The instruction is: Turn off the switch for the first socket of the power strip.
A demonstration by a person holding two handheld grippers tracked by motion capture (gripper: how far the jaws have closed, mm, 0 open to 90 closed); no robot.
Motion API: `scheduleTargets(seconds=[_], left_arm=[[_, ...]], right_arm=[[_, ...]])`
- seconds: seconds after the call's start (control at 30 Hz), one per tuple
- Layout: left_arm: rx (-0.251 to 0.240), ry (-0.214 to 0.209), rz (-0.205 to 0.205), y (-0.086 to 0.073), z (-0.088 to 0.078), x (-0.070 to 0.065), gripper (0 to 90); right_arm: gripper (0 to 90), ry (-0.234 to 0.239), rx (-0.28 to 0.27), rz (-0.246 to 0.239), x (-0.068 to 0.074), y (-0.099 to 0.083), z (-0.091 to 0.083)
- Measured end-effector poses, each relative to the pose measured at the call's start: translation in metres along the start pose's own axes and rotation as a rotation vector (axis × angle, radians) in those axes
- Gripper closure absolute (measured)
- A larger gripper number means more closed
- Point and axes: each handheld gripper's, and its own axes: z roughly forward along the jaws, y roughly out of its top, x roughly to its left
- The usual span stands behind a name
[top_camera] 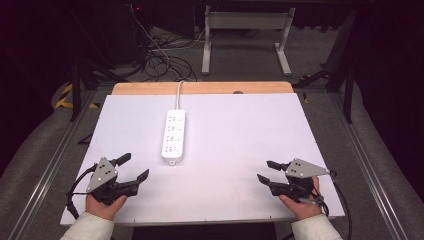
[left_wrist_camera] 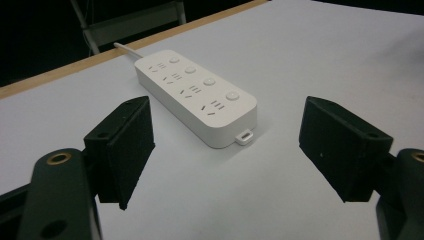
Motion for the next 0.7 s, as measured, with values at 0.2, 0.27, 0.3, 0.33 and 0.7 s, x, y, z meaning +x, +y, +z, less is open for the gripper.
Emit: scheduleTargets(seconds=[0.2,0.27,0.3,0.33,0.7], left_arm=[[0.009,0.002,-0.013,0.0007,-0.0003,-0.0003,25.7],[0.009,0.001,-0.005,0.0011,-0.0004,0.0002,26.6],[0.009,-0.007,-0.007,0.0013,-0.0001,0.0002,25.8],[0.011,-0.008,-0.002,0.0013,0.0002,-0.0002,23.8],[0.019,-0.044,0.028,0.0032,-0.0032,-0.0032,27.9]], right_arm=[[44.2,-0.005,-0.010,-0.006,0.0005,0.0003,-0.0006],[44.6,-0.005,-0.011,-0.005,0.0004,0.0002,-0.0008],[44.6,-0.004,-0.011,-0.007,-0.0003,0.0000,-0.0008],[44.6,-0.005,-0.009,-0.008,-0.0004,0.0000,-0.0008],[44.8,-0.006,-0.004,-0.011,-0.0003,-0.0001,-0.0004]])
